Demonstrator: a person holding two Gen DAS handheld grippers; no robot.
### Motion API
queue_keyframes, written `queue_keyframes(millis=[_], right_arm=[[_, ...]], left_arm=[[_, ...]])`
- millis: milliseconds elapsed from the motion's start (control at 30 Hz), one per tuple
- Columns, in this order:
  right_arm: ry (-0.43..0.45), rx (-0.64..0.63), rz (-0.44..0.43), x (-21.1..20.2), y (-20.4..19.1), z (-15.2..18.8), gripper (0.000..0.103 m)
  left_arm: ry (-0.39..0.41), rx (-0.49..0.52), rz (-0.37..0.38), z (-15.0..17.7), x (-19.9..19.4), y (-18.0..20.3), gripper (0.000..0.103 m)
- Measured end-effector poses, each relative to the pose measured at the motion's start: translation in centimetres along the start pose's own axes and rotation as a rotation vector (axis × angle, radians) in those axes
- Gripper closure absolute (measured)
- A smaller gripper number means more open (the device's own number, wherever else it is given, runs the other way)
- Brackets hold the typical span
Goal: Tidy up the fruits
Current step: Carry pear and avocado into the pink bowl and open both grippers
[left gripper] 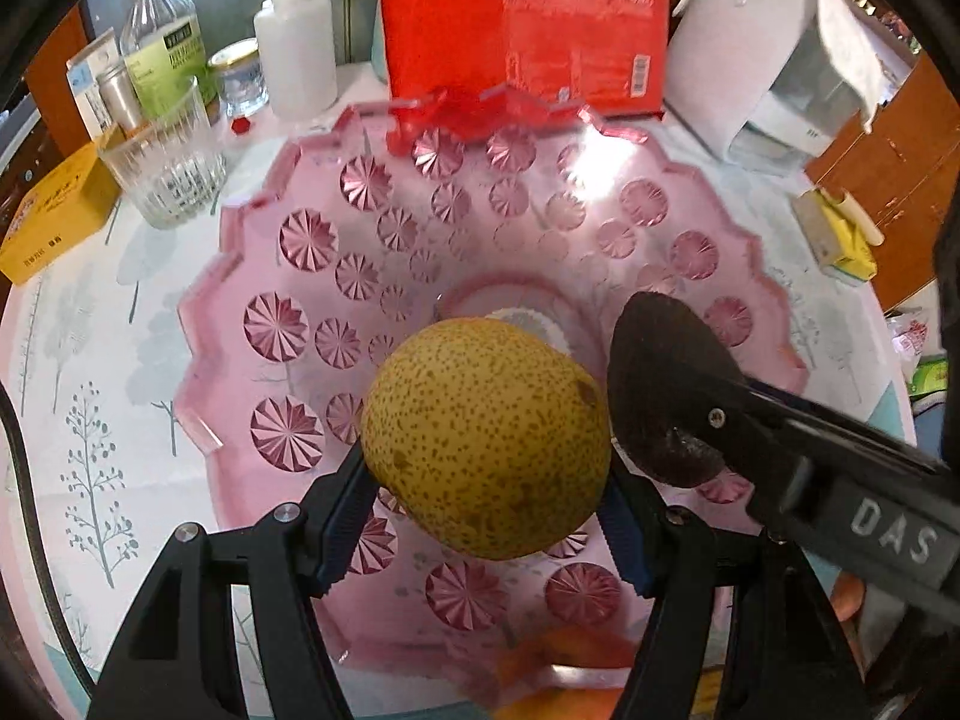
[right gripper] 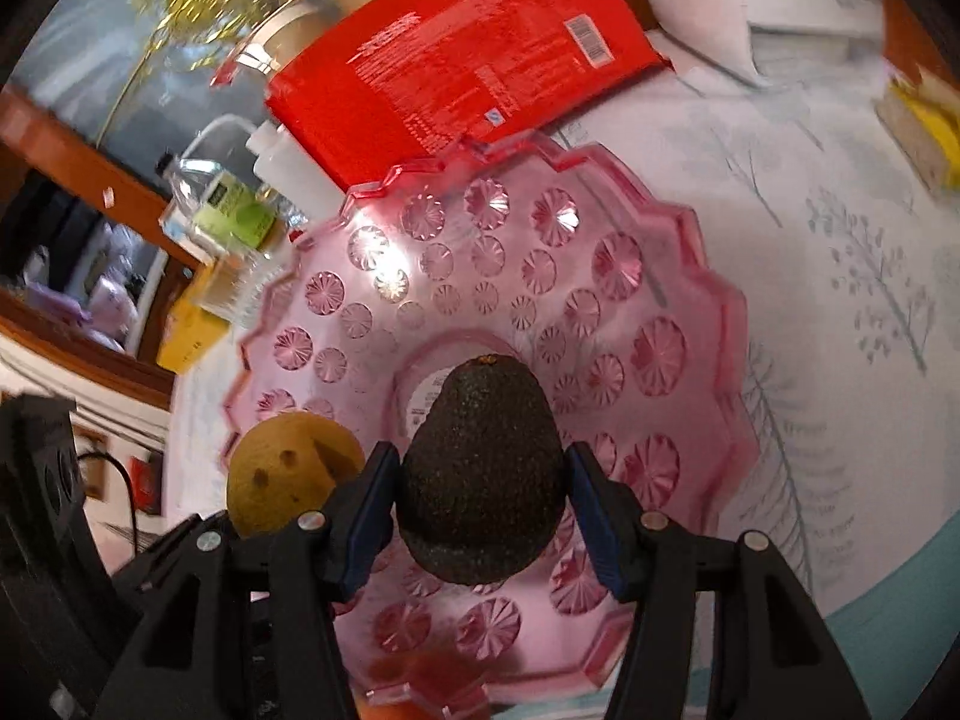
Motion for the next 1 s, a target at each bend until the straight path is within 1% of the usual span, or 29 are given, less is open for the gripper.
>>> queue_keyframes(millis=[167,233,267,333,367,400,567,700,800,1000], right_arm=[[-0.015,-0.062,0.084,0.6,0.0,-0.2,0.044],[-0.002,-0.063,0.053,0.3,-0.1,-0.3,0.044],[-0.002,-0.057,0.037,0.2,-0.1,-0.3,0.044],[0.011,-0.053,0.034,-0.2,-0.3,-0.4,0.044],[0.015,-0.059,0.035,-0.4,-0.5,-0.4,0.044],[0.018,-0.07,0.04,-0.5,-0.6,-0.4,0.044],[0.038,-0.099,0.059,-1.5,-1.1,0.1,0.044],[0.05,-0.081,0.032,-2.6,-1.2,0.5,0.044],[0.067,-0.083,0.029,-3.7,-1.5,0.9,0.044],[0.098,-0.089,0.005,-6.3,-2.2,2.6,0.044]], left_arm=[[-0.014,0.018,-0.054,-0.2,0.8,-0.1,0.035],[-0.021,0.026,-0.057,-0.2,0.9,0.0,0.034],[-0.023,0.029,-0.056,-0.2,0.9,0.1,0.031],[-0.017,0.023,-0.052,-0.2,0.6,0.3,0.022],[-0.008,0.015,-0.044,-0.3,0.4,0.3,0.016],[-0.001,0.008,-0.04,-0.3,0.1,0.2,0.013],[0.004,-0.027,-0.025,0.2,-1.1,-0.1,0.012],[0.006,-0.038,-0.033,0.9,-2.1,-0.4,0.012],[0.015,-0.035,-0.037,1.4,-3.3,-0.4,0.012],[0.047,-0.031,-0.033,3.1,-6.3,-0.4,0.008]])
Point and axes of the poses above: each gripper's, at about its wrist camera, not at the fingertips, and x roughly the way its jaws point, y to its right, z to its underside, the point moved 9 cm from there along x, roughly the way its jaws point, and after that the axes turned 10 degrees about -y, right-handed, at the moved point
